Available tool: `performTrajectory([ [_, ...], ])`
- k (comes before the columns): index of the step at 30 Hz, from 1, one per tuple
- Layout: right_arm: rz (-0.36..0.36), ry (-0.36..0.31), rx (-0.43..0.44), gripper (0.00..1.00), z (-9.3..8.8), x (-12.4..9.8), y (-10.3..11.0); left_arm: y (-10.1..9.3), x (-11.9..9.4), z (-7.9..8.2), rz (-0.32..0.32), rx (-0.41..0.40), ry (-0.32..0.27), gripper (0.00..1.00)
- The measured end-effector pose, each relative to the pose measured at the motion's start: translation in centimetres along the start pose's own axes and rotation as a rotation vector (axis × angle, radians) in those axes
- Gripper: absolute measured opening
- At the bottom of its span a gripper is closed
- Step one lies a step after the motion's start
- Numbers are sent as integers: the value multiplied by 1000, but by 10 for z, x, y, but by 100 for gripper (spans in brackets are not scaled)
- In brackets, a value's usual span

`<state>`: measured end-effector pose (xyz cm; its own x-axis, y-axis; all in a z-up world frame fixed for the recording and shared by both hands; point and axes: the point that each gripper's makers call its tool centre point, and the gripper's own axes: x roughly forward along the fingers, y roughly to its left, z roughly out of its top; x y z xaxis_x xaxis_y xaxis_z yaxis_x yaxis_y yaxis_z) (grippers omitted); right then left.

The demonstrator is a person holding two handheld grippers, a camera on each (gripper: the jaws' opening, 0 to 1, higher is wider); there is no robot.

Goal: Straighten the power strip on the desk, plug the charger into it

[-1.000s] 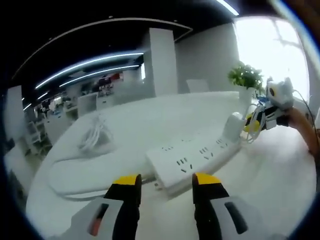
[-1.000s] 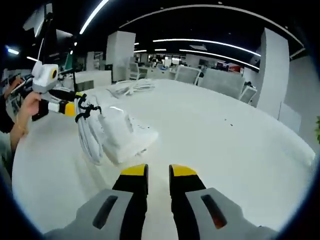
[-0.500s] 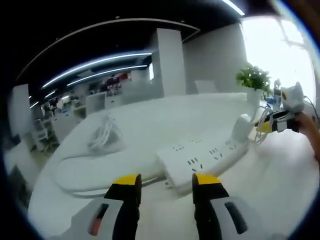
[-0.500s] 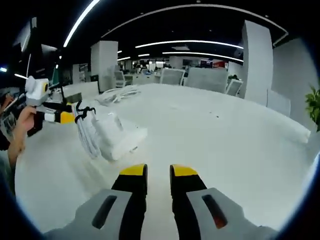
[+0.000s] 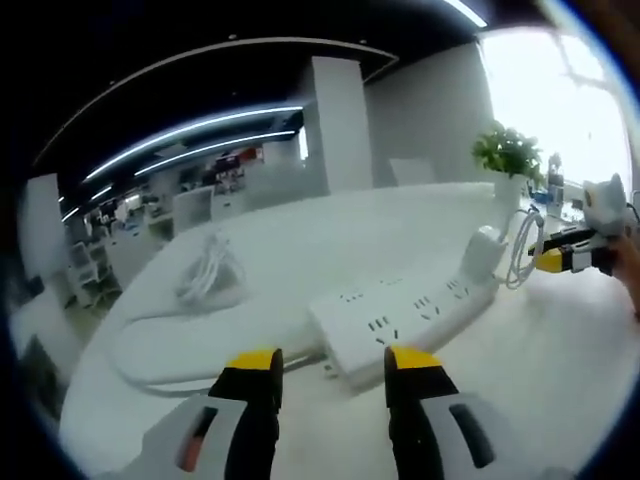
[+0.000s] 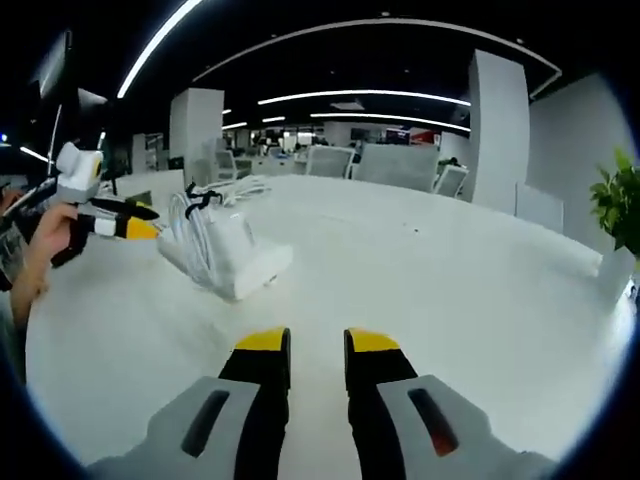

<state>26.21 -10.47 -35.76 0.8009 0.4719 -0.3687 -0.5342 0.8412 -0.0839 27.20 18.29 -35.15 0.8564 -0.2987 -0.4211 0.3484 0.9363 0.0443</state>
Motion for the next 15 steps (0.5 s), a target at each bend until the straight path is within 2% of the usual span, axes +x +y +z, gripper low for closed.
performTrajectory([
  [2,-12,-15,-7,20,1,-4,1,0,-1,1,2,4,-3,42],
  [3,-54,-51,-5,20,6,-9,-2,1,-5,3,16,0,-17,42],
  [7,-68,-81,-28,20,11,-24,8,0,-15,7,32,20,-39,42],
  [9,-70,-81,-66,21,13,-30,15,-5,-23,3,27,28,-43,42],
  [12,-49,-86,-83,22,15,-38,28,-12,-34,-1,8,36,-45,43],
  [15,-8,-107,-55,22,17,-47,43,-20,-48,-1,-3,55,-66,45],
])
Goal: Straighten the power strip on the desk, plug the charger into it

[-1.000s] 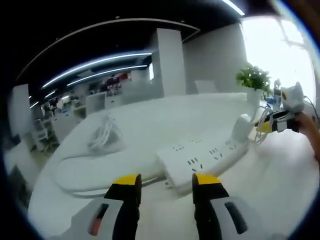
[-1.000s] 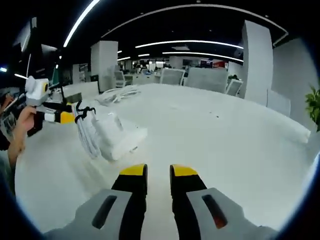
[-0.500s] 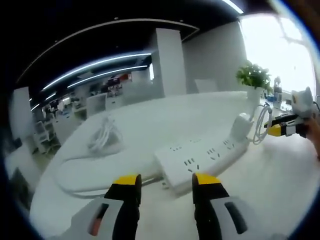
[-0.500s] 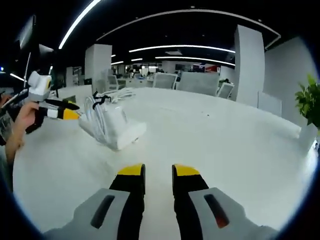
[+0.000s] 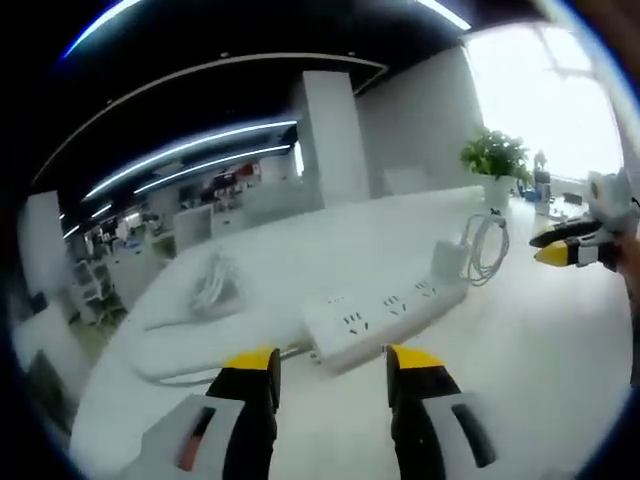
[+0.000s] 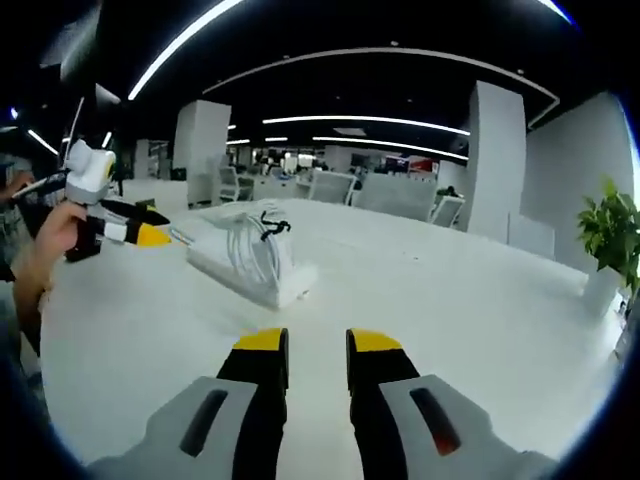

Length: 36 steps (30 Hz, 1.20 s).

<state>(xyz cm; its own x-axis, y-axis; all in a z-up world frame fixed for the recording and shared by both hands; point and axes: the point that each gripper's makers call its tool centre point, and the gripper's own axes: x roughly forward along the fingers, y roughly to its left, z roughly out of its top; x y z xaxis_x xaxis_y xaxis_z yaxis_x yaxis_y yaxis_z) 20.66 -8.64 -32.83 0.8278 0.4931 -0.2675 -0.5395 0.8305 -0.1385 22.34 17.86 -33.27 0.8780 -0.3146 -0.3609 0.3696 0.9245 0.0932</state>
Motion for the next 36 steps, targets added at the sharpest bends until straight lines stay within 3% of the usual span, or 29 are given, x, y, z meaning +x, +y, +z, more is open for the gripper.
performTrajectory([
  [5,36,-41,49,22,6,-15,17,-13,-25,3,-14,22,-40,45],
  [9,24,-53,49,22,6,-22,21,-23,-40,6,-24,-16,-76,45],
  [18,49,-66,75,23,4,-46,43,-49,-72,-5,-42,-31,-52,44],
  [25,91,-88,40,23,11,-62,68,-53,-90,-6,-19,-48,-81,44],
  [31,106,-90,31,23,13,-66,79,-52,-102,-16,10,-46,-62,44],
  [36,112,-53,-23,28,8,-77,87,-51,-114,-18,27,-47,-64,45],
])
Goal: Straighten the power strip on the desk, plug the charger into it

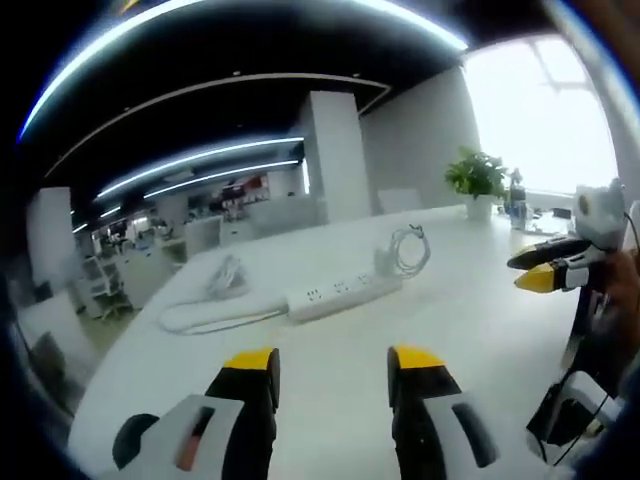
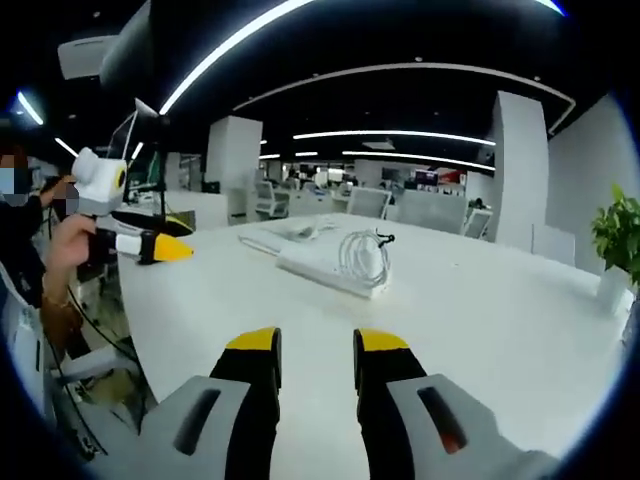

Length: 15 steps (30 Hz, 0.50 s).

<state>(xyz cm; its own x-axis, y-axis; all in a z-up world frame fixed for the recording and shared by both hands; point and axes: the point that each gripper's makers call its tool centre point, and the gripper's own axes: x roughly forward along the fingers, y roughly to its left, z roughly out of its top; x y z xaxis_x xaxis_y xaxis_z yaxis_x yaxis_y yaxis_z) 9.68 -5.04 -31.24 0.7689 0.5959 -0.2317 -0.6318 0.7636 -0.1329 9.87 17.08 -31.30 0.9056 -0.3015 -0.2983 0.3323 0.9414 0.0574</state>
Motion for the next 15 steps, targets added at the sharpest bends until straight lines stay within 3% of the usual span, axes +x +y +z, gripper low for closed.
performTrajectory([
  [4,-18,-3,-8,28,0,-13,0,-2,-7,-1,12,2,-1,45],
  [8,-79,14,-54,28,-6,-22,-3,-4,-6,-3,20,9,6,45],
  [11,-57,0,-33,28,-5,-26,6,-6,-6,-8,43,11,23,46],
  [15,-59,-28,-28,28,0,-35,14,-18,-13,-9,18,5,14,46],
])
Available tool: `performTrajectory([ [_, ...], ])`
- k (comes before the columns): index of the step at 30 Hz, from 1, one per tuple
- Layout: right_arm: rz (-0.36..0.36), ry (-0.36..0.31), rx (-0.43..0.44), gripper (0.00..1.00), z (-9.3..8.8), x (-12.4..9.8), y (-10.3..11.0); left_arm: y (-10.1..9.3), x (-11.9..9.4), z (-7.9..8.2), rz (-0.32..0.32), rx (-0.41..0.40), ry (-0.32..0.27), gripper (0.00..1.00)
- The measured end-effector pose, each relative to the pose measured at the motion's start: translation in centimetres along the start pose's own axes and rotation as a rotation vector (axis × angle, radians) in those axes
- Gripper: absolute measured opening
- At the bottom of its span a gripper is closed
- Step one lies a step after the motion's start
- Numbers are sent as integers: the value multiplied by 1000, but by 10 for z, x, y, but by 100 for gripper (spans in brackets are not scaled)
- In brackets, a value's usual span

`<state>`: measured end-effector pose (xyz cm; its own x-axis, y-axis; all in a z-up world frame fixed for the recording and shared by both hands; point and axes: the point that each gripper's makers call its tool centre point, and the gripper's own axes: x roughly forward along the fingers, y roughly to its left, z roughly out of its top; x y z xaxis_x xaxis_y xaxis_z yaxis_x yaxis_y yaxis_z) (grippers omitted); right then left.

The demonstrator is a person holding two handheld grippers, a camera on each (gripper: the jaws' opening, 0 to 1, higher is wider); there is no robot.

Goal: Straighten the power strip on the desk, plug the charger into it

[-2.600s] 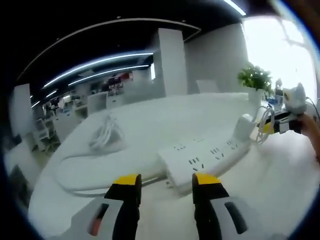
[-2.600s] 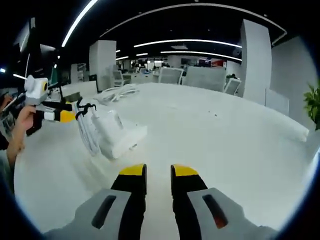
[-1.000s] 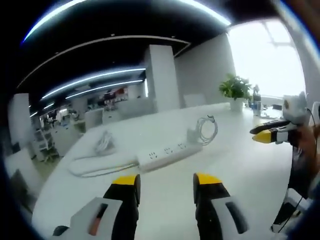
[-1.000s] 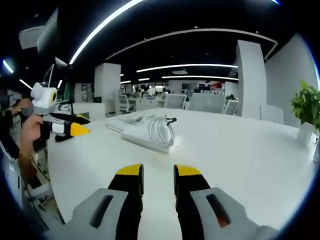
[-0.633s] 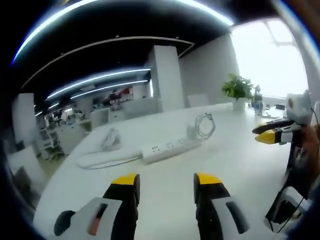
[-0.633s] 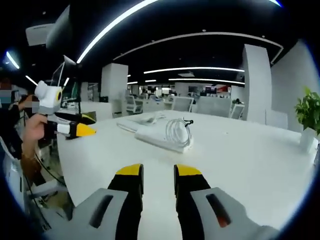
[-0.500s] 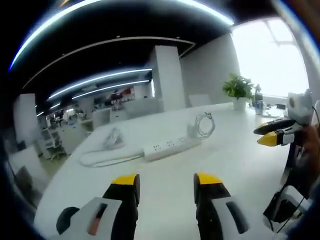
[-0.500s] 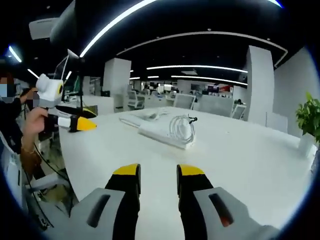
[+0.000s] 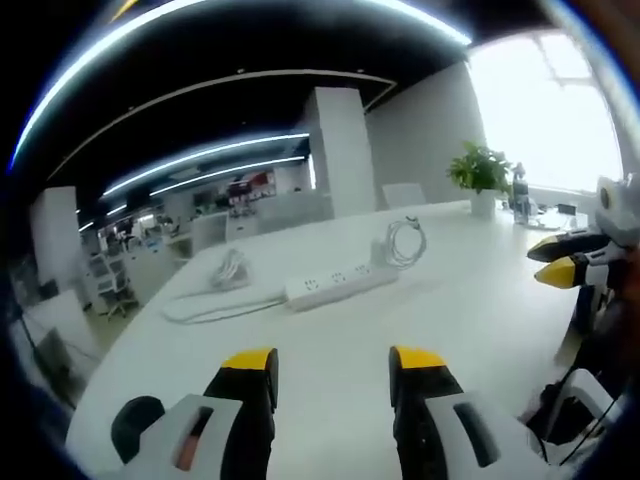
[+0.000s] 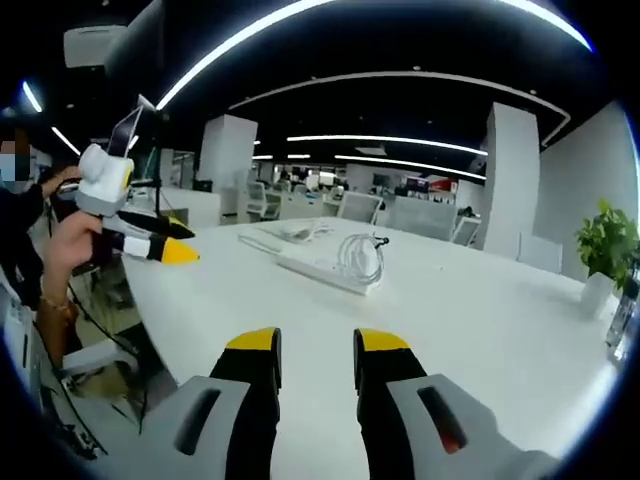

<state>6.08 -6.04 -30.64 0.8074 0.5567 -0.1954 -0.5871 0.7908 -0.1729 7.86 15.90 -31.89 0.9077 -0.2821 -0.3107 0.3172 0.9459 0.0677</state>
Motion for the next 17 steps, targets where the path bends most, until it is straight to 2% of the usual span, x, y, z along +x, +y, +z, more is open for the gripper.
performTrajectory([
  [3,-18,-14,-2,28,-1,-5,2,-5,-8,-2,-10,-10,-7,46],
  [6,-6,-41,61,28,-2,-11,5,-9,-18,-5,-15,-27,-2,47],
  [8,-16,-43,65,28,-3,-17,3,-10,-26,-4,-9,-19,-8,47],
  [17,-124,-56,91,28,-4,-41,-24,-12,-50,-3,8,-32,-46,48],
])
